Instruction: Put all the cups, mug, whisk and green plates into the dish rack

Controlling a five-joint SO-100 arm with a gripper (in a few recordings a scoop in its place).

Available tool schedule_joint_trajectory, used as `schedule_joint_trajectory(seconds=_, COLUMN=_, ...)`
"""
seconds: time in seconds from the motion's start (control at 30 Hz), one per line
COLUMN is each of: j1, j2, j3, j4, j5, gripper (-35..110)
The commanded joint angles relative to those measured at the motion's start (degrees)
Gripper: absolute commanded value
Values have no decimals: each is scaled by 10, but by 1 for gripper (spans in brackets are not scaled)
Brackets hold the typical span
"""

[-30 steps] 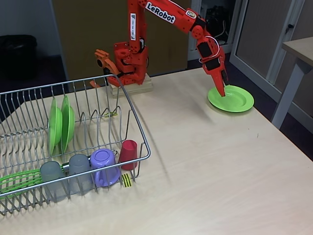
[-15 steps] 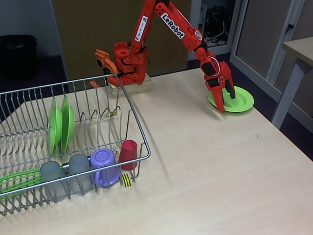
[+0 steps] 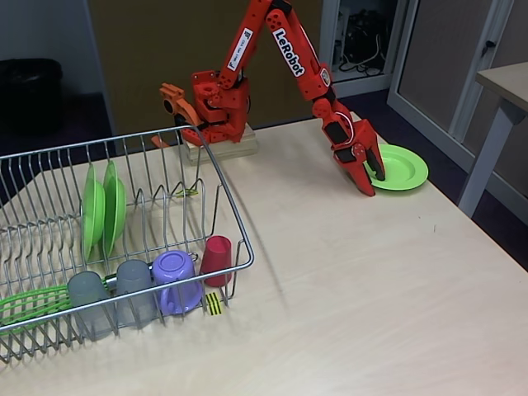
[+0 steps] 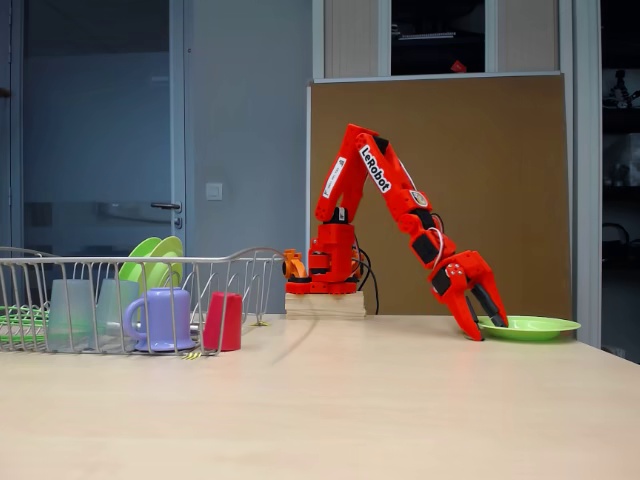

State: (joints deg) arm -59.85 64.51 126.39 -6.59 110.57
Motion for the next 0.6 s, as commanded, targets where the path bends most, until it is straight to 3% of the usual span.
schedule_joint_trajectory(seconds=0.0, j1=10, j2=10, j3=50, j4=-16, j5=-28, gripper=0)
schedule_joint_trajectory(seconds=0.2, j1=30, j2=96, j3=113, j4=37, j5=-116, gripper=0)
schedule_joint_trajectory(seconds=0.57, j1=149, j2=334, j3=13, j4=471, j5=-440, gripper=0)
